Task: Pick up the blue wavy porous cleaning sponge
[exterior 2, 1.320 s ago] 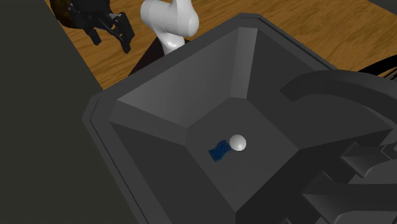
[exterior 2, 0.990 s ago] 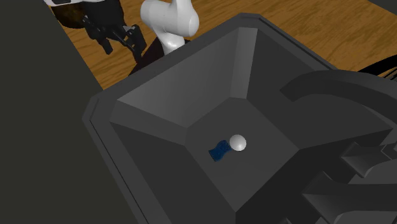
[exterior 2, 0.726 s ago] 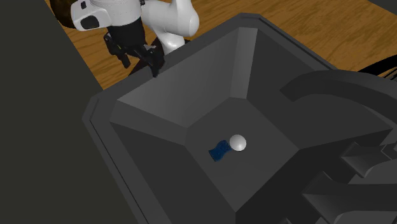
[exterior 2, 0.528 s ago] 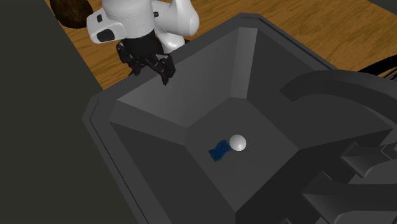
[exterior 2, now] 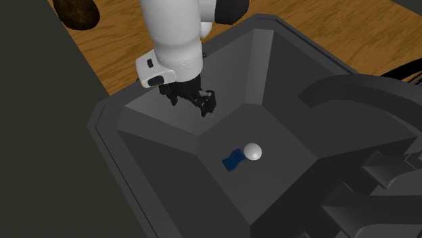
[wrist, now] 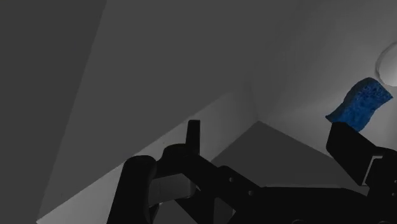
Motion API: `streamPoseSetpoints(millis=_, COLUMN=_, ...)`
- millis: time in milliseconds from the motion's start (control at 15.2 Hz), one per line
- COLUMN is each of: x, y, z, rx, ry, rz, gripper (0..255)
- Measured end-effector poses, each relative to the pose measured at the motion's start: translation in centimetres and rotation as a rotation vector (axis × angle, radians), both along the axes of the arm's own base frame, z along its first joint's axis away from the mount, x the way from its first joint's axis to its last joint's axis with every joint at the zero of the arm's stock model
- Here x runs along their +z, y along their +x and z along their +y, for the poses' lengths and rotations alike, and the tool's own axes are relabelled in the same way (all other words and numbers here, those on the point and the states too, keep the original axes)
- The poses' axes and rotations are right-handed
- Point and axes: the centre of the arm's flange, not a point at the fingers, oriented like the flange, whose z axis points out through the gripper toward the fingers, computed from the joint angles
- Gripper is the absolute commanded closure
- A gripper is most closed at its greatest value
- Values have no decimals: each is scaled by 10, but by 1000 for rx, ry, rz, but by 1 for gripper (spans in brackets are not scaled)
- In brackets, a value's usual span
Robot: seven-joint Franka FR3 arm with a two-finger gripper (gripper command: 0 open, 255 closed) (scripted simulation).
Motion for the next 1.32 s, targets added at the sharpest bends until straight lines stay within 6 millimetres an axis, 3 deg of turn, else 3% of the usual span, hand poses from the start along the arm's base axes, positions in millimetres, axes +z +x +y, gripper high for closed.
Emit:
streamPoseSetpoints(millis=990, x=-96, y=38, z=169, rx=-63, ry=9, rz=43, gripper=0)
streamPoseSetpoints(millis=1320, x=-121, y=41, z=180, rx=-69, ry=11, rz=45, gripper=0)
